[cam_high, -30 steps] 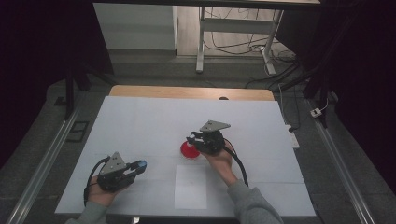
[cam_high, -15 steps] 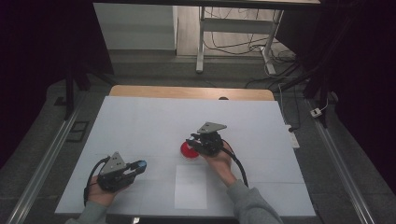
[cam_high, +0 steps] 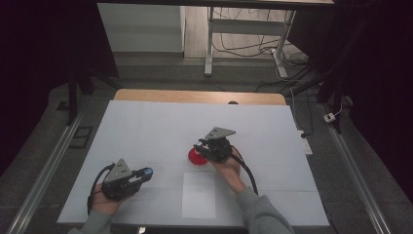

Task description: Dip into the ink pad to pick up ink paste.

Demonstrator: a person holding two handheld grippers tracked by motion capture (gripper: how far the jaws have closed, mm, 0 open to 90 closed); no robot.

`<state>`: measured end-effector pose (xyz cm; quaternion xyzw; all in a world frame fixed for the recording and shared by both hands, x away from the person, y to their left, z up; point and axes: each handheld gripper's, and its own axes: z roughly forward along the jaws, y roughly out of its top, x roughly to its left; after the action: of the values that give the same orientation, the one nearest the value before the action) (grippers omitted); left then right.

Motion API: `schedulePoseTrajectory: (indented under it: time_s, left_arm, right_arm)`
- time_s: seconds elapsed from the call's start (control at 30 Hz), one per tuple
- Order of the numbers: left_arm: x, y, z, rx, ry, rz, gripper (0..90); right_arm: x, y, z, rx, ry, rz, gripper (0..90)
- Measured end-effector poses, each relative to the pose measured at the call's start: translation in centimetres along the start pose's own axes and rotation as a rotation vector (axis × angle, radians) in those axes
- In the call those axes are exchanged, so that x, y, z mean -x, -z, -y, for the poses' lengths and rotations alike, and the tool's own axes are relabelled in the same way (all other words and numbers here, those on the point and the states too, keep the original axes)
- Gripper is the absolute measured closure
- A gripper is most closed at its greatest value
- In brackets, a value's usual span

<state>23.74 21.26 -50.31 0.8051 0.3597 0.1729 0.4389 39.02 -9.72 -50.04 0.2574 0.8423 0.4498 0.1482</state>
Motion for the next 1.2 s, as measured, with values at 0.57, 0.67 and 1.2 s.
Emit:
schedulePoseTrajectory:
  time_s: [0.57, 0.67, 1.2]
  left_arm:
    - [0.04, -0.01, 0.00, 0.001, 0.002, 0.000, 74.4]
    - [0.05, 0.00, 0.00, 0.000, 0.001, 0.001, 74.4]
    - [0.10, -0.02, 0.00, -0.001, 0.002, 0.000, 74.4]
  right_arm:
    - [-0.16, -0.53, 0.37, -0.023, 0.009, 0.006, 66.7]
    - [-0.25, -0.68, 0.50, -0.020, 0.013, 0.007, 66.8]
    - [-0.41, -0.69, 0.62, -0.029, 0.026, 0.015, 67.0]
